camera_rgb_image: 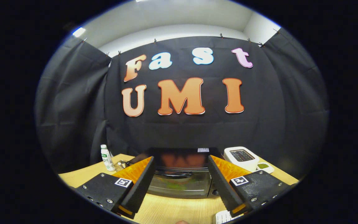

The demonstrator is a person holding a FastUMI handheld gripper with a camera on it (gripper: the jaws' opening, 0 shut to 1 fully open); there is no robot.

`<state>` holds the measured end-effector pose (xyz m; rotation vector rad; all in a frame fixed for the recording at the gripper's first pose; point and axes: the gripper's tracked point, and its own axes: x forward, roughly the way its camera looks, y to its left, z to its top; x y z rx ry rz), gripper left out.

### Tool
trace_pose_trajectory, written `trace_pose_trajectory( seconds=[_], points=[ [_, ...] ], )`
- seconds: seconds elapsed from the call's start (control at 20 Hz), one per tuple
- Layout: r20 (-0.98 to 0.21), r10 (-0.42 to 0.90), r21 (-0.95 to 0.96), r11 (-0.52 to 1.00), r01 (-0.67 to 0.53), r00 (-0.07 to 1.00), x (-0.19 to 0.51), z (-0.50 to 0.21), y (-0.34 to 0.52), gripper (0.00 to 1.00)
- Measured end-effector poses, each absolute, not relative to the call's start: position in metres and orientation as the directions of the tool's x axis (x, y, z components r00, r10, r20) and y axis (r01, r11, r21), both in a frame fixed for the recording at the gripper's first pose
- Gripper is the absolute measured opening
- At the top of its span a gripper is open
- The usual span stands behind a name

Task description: Open the toaster oven, put the food inside, and close the toaster oven door.

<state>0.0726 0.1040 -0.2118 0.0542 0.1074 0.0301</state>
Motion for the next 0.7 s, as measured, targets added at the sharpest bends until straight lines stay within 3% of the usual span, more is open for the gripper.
trace_pose_trajectory(
  seconds=[0.15,0.4,0.7],
  points=[
    [-0.047,0.059,0.078,0.995,-0.055,0.997,0.047,-0.182,0.099,0.99],
    [-0.045,0.04,-0.013,0.999,-0.04,0.998,0.006,-0.16,0.079,0.99],
    [-0.064,0.044,0.082,0.996,-0.039,0.997,-0.041,-0.138,0.056,0.99]
  ],
)
